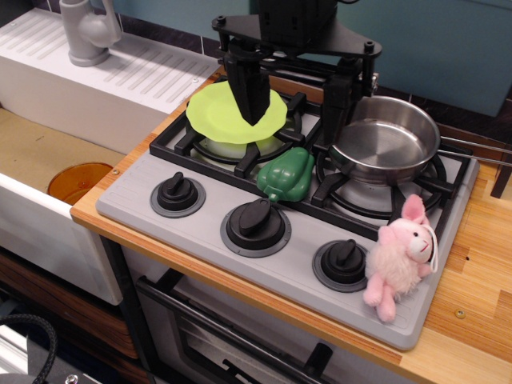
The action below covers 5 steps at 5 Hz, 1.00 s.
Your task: End effector reaching stuffedrabbit
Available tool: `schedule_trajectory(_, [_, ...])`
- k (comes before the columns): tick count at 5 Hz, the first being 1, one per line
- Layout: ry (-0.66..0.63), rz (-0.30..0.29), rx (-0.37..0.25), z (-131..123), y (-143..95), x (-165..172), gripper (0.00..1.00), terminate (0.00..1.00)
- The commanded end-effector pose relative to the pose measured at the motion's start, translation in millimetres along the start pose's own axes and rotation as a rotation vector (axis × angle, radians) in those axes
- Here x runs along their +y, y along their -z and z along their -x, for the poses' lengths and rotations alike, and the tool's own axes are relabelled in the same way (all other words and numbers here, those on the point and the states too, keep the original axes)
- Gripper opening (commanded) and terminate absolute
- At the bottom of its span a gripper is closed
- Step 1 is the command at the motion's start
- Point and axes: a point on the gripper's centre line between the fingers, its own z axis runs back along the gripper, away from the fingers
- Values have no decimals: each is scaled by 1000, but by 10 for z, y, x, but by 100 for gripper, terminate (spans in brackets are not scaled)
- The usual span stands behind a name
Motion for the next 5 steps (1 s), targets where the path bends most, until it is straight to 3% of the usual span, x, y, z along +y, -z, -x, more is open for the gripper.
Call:
schedule_trajectory(1, [0,0,0,0,0,0,100,0])
schedule_trajectory(5, [-134,-3,-94,-53,355,-844,100,0])
